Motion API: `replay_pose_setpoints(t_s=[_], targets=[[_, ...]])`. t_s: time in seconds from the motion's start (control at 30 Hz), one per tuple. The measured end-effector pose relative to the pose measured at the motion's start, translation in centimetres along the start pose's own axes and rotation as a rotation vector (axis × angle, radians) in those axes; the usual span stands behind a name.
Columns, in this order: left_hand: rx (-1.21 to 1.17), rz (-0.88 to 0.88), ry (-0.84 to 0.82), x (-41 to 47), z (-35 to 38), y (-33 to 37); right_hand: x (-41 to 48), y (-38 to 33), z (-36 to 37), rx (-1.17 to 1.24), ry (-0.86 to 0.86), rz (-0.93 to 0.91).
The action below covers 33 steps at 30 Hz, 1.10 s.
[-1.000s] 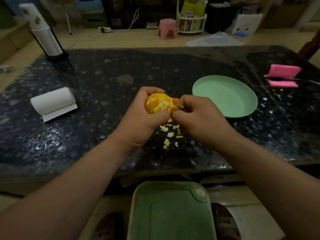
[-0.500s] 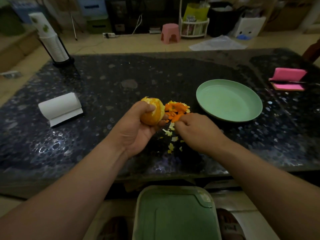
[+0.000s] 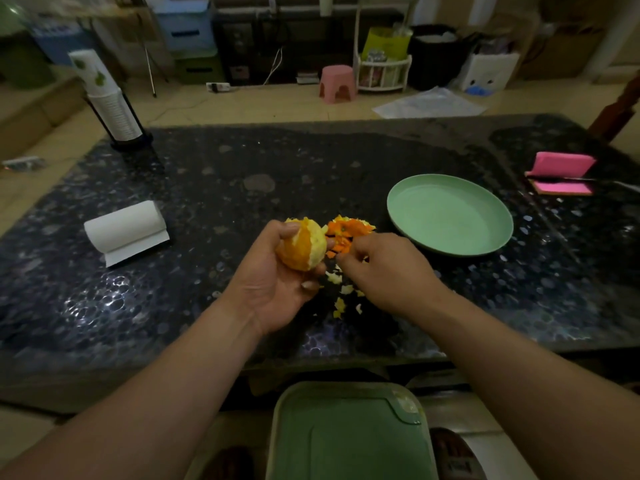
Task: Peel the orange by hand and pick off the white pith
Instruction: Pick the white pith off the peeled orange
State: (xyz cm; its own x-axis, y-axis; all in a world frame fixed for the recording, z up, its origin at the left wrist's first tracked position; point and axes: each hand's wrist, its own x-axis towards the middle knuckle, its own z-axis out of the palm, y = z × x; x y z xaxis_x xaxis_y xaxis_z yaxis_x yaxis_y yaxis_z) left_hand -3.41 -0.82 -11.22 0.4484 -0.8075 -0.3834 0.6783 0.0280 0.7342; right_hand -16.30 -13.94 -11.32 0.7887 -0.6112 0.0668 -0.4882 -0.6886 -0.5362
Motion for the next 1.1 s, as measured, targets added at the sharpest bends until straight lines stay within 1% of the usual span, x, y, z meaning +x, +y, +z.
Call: replay_pose_setpoints(t_s=[0.03, 0.1, 0.2, 0.27, 0.4, 0.6, 0.7, 0.8, 0.9, 1.1], targets=[[-0.004, 0.004, 0.005, -0.1, 0.1, -0.1, -0.1, -0.1, -0.1, 0.014, 0.004, 0.013], [-0.008, 0.041, 0.005, -0.2, 0.3, -0.1, -0.4, -0.6, -0.5, 0.137, 0.01, 0.023], [0.075, 0.148, 0.007, -0.1, 0.4, 0.0, -0.9, -1.5, -1.3, 0.441, 0.024, 0.04], [0.157, 0.221, 0.018, -0.3, 0.6, 0.1, -1.4, -1.9, -1.9, 0.491, 0.041, 0.008], [0.352, 0.342, 0.018, -0.9, 1.0, 0.3, -2.0, -2.0, -2.4, 0.489, 0.08, -0.057], [0.617, 0.428, -0.005, -1.7, 1.0, 1.2, -2.5, -2.2, -2.7, 0.448, 0.164, -0.129], [0.668, 0.43, -0.007, -1.9, 1.0, 1.3, -2.5, -2.1, -2.7, 0.398, 0.187, -0.174], [0.743, 0.456, 0.047, -2.0, 1.2, 1.1, -2.5, -2.1, -2.7, 0.357, 0.177, -0.213], [0.847, 0.501, 0.095, -2.1, 1.2, 1.0, -2.6, -2.3, -2.8, 0.332, 0.171, -0.219], [0.963, 0.581, 0.111, -2.4, 1.3, 0.5, -2.3, -2.0, -2.7, 0.189, 0.193, -0.218]])
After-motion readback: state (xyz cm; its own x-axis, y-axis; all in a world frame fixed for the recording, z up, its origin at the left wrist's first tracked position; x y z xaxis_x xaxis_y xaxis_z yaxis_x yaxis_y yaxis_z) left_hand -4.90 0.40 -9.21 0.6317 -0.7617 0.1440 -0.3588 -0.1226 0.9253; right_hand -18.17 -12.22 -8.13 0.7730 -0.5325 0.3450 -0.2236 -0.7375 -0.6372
